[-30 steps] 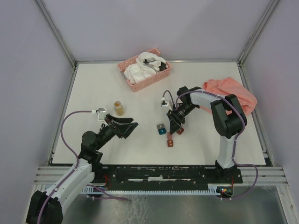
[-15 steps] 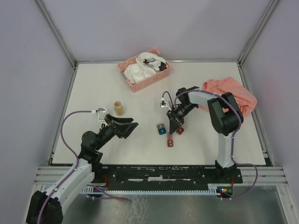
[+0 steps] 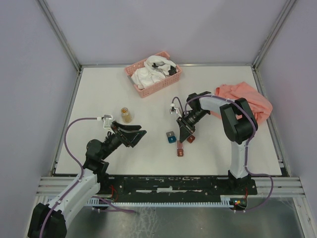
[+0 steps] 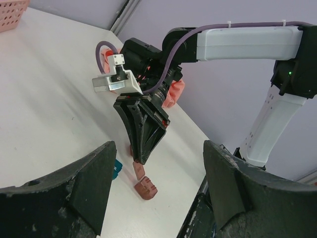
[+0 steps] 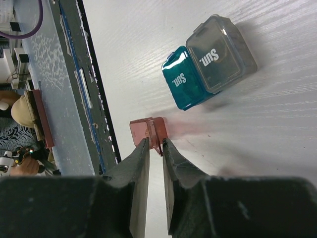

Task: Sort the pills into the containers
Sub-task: Close the pill container at the center of the board.

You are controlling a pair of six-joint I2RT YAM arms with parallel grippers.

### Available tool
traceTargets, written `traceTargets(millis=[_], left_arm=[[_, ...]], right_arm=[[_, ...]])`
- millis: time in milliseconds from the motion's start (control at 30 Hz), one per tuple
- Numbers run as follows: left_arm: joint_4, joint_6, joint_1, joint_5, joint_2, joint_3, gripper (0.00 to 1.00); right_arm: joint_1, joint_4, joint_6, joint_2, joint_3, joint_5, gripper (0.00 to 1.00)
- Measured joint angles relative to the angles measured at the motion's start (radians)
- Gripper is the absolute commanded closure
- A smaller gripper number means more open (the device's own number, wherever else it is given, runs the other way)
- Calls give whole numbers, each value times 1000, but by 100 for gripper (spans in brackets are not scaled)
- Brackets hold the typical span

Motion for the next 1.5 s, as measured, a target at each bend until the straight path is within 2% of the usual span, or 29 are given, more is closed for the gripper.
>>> traceTargets(millis=[133,300,867,1300,1500], left_arm=[[0,0,0,0,-1,0,23],[0,0,0,0,-1,0,23],[0,-1,0,0,-1,0,23],[0,-18,0,0,1,0,23],[2,-23,0,1,12,0,23]], right_arm=[[0,-1,0,7,2,2,71],[3,-1,1,10,2,2,72],[11,-13,3,12,16,-3,98],[4,-36,-23,7,24,-32,98],[-25,-23,-25,-43,21,-31,98]])
